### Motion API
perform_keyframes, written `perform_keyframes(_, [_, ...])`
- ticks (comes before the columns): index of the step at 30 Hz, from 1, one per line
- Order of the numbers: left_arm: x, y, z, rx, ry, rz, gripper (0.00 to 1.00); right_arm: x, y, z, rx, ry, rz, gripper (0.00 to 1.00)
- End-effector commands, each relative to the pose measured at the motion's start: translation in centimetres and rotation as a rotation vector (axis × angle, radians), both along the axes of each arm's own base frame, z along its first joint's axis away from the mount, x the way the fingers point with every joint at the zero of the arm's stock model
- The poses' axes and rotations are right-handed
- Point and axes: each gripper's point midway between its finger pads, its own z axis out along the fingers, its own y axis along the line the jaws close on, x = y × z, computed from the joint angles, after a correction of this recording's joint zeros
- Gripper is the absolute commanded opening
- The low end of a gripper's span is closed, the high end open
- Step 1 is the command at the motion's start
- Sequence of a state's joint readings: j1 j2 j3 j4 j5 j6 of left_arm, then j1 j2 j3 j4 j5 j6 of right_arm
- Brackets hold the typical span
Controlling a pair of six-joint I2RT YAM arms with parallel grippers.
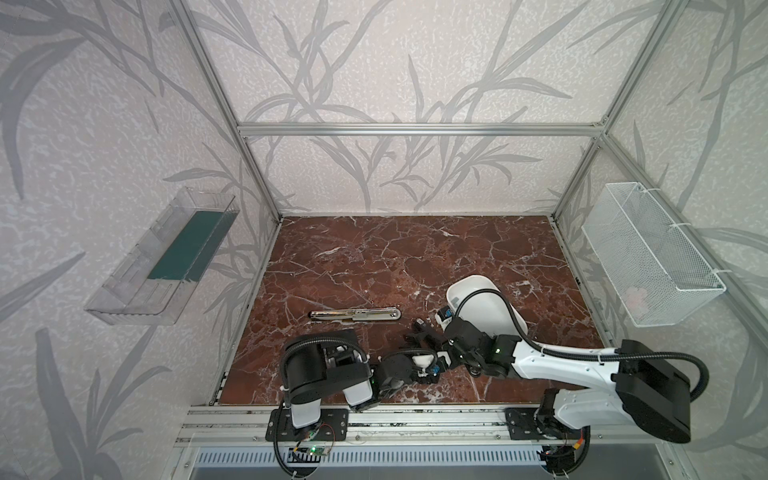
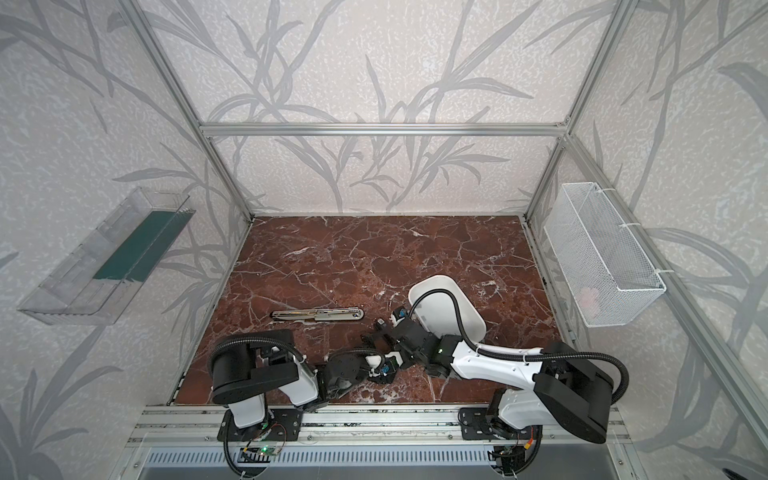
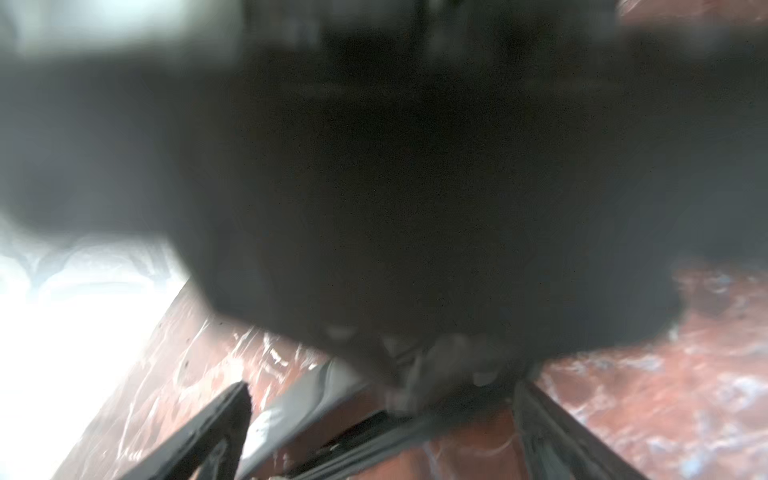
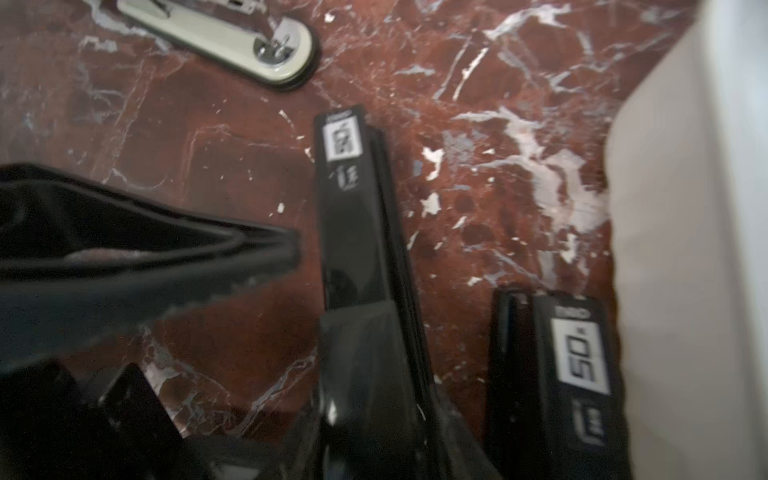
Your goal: Load the staples into the stapler
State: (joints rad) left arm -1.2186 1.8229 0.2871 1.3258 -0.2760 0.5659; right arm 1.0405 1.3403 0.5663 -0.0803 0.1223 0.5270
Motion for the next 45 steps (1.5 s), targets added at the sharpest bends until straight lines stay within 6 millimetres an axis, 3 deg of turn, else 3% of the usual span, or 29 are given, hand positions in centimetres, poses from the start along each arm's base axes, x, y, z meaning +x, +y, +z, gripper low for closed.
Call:
perform_keyframes(1, [0.5,0.0,-0.5,0.056,-0.02,0.007,1.0,-0.8,2.4,1.2,0.077,0.015,0.053,0.37])
perform_keyframes(6, [0.5,0.1,-0.3,0.059,-0.033,0.011,1.0,-0.7,2.8,1.7,0.089,0.011,0.054,0.39])
perform_keyframes(10, [1.0,1.5,0.2,0.044,-0.098,0.047,0.99,-0.5,2.3,2.9,0.111,-0.007,0.029,0.45])
perform_keyframes(17, [2.0,2.1,0.7,0.102,-0.173,0.051,0.97,-0.4,0.3,5.6,0.22,-0.022,-0.102,0.65])
perform_keyframes(19, [1.5,2.1,1.6,0.092,-0.194,0.023,0.97,-0.4,-0.8,5.2,0.266,-0.003,-0.171,0.68])
perform_keyframes(25, [-0.2,4.1,7.4,-0.166,-0.138,0.005,0.99,0.0,-2.6,5.8,0.413,0.061,-0.276,0.69])
perform_keyframes(27, [-0.4,4.9,8.2,-0.204,-0.113,0.006,0.99,0.0,-2.4,6.6,0.441,0.07,-0.278,0.69])
perform_keyframes(30, [0.2,5.2,7.7,-0.16,-0.041,0.029,0.93,0.0,-1.9,7.3,0.477,0.094,-0.29,0.7])
perform_keyframes(32, [1.7,6.2,8.5,-0.202,0.007,0.127,0.91,0.0,-1.2,7.3,0.494,0.128,-0.286,0.7])
perform_keyframes(35, [4.1,9.1,11.5,-0.396,0.043,0.3,0.99,-0.1,0.1,6.7,0.524,0.184,-0.281,0.7])
perform_keyframes(38, [6.2,11.8,13.4,-0.559,0.162,0.49,1.0,0.2,0.3,5.5,0.501,0.207,-0.299,0.7])
perform_keyframes(42, [7.0,14.5,13.5,-0.738,0.374,0.699,1.0,1.4,0.1,4.4,0.518,0.244,-0.322,0.7])
perform_keyframes(45, [6.1,14.5,12.6,-0.815,0.566,0.712,0.99,2.2,0.4,4.2,0.525,0.247,-0.307,0.7])
